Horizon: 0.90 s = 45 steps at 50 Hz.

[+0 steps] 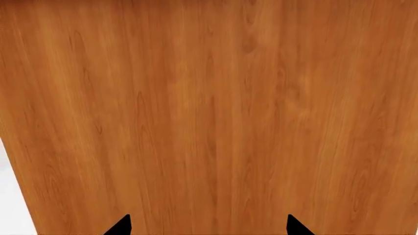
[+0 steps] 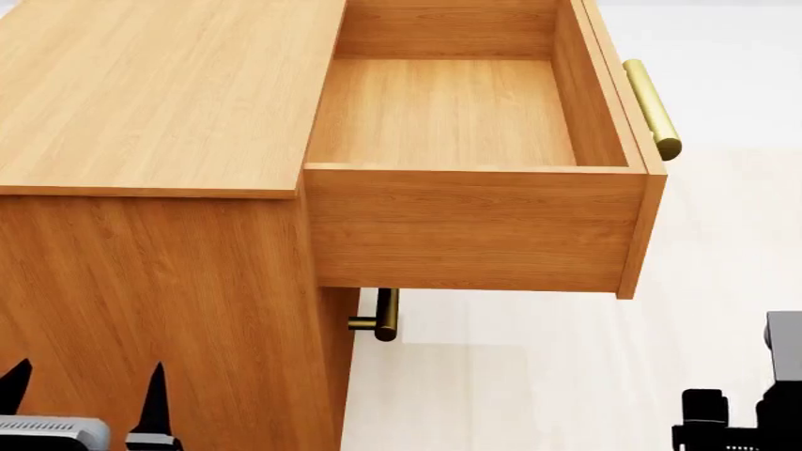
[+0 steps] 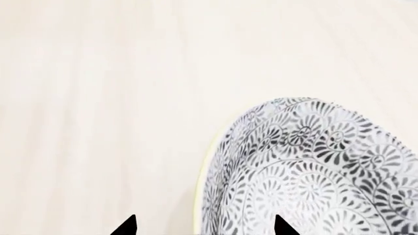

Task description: Put the bowl on top of the cabinet.

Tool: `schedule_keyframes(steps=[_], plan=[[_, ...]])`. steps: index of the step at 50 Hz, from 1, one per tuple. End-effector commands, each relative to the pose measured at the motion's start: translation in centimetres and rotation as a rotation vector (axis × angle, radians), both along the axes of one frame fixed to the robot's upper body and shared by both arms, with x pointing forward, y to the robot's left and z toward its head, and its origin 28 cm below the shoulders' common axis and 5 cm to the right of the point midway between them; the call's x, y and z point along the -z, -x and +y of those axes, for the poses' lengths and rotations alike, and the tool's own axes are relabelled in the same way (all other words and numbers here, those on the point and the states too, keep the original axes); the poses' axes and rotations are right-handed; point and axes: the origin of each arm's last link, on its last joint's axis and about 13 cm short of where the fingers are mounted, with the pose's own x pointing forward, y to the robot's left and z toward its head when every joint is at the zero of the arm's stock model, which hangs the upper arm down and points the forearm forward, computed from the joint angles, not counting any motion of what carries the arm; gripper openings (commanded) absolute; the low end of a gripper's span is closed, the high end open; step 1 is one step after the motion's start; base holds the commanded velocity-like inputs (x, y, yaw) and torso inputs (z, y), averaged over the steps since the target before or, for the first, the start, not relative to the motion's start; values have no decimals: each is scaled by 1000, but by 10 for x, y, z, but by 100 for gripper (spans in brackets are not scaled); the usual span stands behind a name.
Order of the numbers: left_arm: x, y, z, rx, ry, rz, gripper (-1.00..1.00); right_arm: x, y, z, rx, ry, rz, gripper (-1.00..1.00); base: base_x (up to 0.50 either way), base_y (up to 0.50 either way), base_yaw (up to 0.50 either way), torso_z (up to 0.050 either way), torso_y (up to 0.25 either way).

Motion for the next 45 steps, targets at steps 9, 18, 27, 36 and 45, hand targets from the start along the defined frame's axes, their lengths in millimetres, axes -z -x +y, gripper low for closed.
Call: schedule_keyframes(steps=[9, 18, 27, 36, 45], plan=[[4, -2, 1, -5, 5, 10, 100, 17, 1, -4, 26, -17, 30, -100, 0, 0, 0, 0, 0], [3, 0, 1, -3, 6, 8, 100, 10, 6, -5, 35, -13, 11, -100, 0, 0, 0, 0, 0], [4, 1, 2, -5, 10, 8, 100, 7, 3, -8, 43, 0, 4, -100, 0, 0, 0, 0, 0], [2, 3, 3, 1, 8, 8, 100, -70, 17, -8, 76, 43, -132, -100, 0, 0, 0, 0, 0], [2, 3, 5, 8, -4, 11, 100, -178, 60, 4, 96, 133, -284, -100, 0, 0, 0, 0, 0]])
